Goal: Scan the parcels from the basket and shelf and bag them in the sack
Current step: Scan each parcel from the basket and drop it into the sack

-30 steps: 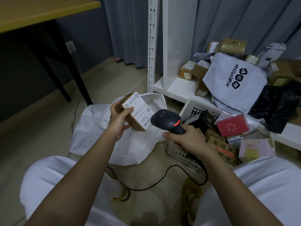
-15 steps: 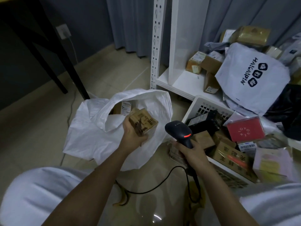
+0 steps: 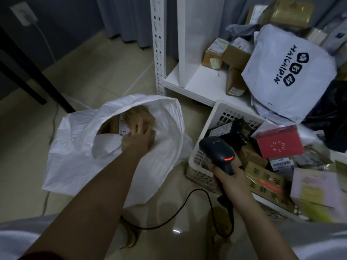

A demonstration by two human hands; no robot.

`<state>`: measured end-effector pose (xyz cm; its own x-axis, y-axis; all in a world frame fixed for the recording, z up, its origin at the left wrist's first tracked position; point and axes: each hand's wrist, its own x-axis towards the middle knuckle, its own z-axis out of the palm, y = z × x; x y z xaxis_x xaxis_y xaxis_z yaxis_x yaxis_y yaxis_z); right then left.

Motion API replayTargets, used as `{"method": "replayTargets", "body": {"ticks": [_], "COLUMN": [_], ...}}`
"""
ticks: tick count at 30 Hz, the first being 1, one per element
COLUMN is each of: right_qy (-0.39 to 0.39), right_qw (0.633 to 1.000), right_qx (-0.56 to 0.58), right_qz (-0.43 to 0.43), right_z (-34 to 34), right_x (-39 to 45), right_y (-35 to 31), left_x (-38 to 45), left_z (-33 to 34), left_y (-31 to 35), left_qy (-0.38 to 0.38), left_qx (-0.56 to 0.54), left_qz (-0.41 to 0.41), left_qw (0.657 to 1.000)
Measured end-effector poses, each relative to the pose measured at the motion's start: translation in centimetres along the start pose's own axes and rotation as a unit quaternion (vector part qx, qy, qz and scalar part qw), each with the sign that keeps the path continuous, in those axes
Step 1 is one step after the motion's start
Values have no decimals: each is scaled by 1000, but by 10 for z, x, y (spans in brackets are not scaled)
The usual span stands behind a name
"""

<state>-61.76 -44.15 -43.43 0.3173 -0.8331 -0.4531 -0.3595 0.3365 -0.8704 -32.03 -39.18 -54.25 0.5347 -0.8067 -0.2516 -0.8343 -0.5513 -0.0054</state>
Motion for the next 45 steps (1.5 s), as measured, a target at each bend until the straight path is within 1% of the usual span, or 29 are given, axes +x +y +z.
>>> {"method": "replayTargets", "body": {"ticks": [1, 2, 3, 4, 7, 9, 11, 13, 15, 18, 19, 20, 21, 23, 25, 27, 28, 30, 33, 36, 40, 42, 45], "right_qy": [6, 11, 19, 32, 93, 144, 188, 215, 225, 228, 225, 222, 218, 208, 194, 183, 181, 184, 185, 190, 191, 189, 150], "right_qw": [1000, 1000, 999, 999, 992, 984, 975, 967, 961, 960, 961, 961, 962, 964, 966, 966, 966, 964, 958, 956, 960, 963, 972], "right_qx": [2, 7, 14, 25, 53, 72, 93, 114, 131, 147, 148, 150, 152, 152, 160, 170, 174, 181, 209, 216, 204, 193, 181], "right_qz": [8, 17, 26, 34, 65, 72, 72, 81, 89, 73, 69, 66, 64, 64, 64, 64, 61, 60, 62, 56, 32, 17, 1], "right_z": [-3, -8, -14, -21, -45, -60, -76, -90, -101, -111, -112, -112, -112, -112, -112, -110, -109, -107, -103, -97, -87, -79, -62], "right_x": [1, 4, 6, 9, 16, 22, 29, 35, 42, 51, 53, 56, 58, 61, 63, 62, 63, 62, 58, 52, 37, 28, 10], "right_y": [0, 2, 2, 5, 10, 15, 20, 24, 26, 27, 27, 29, 31, 33, 36, 38, 39, 40, 39, 37, 28, 21, 13], "left_x": [-1, -3, -5, -9, -22, -26, -30, -31, -26, -20, -20, -20, -20, -19, -18, -18, -18, -23, -37, -60, -93, -111, -135], "left_z": [-2, -2, -4, -6, -14, -17, -20, -18, -7, 16, 23, 29, 34, 43, 44, 35, 28, 10, -14, -33, -51, -55, -52], "left_y": [4, 8, 15, 24, 58, 89, 126, 164, 197, 237, 246, 253, 259, 265, 265, 256, 249, 230, 201, 178, 143, 128, 112], "left_qy": [-1, 13, 43, 77, 143, 172, 179, 140, 51, -102, -147, -175, -187, -167, -125, -83, -63, -31, 1, -6, -10, 4, 25], "left_qx": [-18, -36, -59, -106, -274, -318, -348, -383, -370, -294, -261, -222, -185, -152, -171, -249, -299, -404, -534, -599, -658, -665, -638], "left_qz": [4, 19, 41, 69, 115, 142, 171, 190, 187, 178, 170, 160, 151, 140, 128, 72, 36, -1, 7, 0, 12, 35, 89], "left_qw": [1000, 999, 996, 989, 944, 921, 904, 893, 909, 933, 939, 946, 953, 964, 969, 962, 952, 914, 846, 801, 753, 746, 764]}}
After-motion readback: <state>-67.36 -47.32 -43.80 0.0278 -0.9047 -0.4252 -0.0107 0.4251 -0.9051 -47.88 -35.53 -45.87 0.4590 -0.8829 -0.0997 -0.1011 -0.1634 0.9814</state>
